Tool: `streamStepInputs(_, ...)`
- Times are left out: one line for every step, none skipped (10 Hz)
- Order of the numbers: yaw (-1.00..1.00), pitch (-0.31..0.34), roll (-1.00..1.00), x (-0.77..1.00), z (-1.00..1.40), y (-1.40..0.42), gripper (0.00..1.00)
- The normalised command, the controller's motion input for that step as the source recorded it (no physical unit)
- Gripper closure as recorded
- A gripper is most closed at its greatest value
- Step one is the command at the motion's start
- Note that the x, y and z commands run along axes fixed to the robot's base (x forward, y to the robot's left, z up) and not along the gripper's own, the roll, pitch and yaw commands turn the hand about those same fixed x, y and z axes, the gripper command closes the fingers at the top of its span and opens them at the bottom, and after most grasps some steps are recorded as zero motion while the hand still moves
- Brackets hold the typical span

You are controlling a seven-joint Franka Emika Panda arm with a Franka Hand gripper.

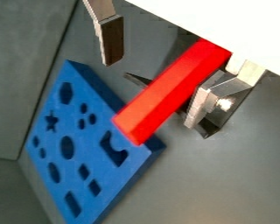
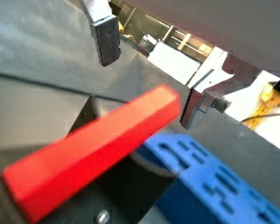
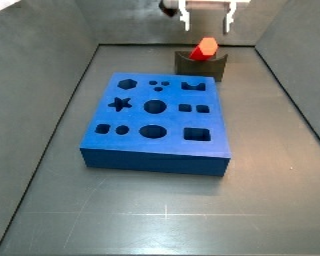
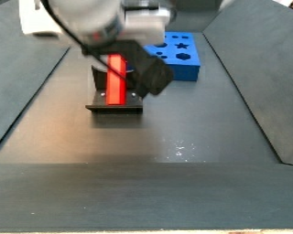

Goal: Pick up the hexagon object. Move up. Place the hexagon object on the fixture. Regrasp the hexagon object. Move to above the board. Insert the hexagon object.
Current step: Regrasp the hexagon object.

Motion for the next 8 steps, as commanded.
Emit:
streamStepInputs(0.00,0.092,0.03,-0.03,0.49,0.01,0.00)
streamStepInputs(-0.01,0.092,0.04,-0.03,0.30,0.01,0.00)
streamStepInputs(0.01,0.062,1.00,0.00,0.95,-1.00,0.00)
streamStepInputs(0.01,0.061,1.00,0.00,0.91,-1.00,0.00)
streamStepInputs(0.01,0.049,1.00,-0.03,0.89,-1.00,0.00)
streamStepInputs(0.01,0.044,1.00,-0.06,0.86,-1.00,0.00)
streamStepInputs(0.01,0.037,1.00,-0.07,0.67,-0.88,0.00)
streamStepInputs(0.01,0.035,1.00,-0.05,0.44,-0.70,0.00)
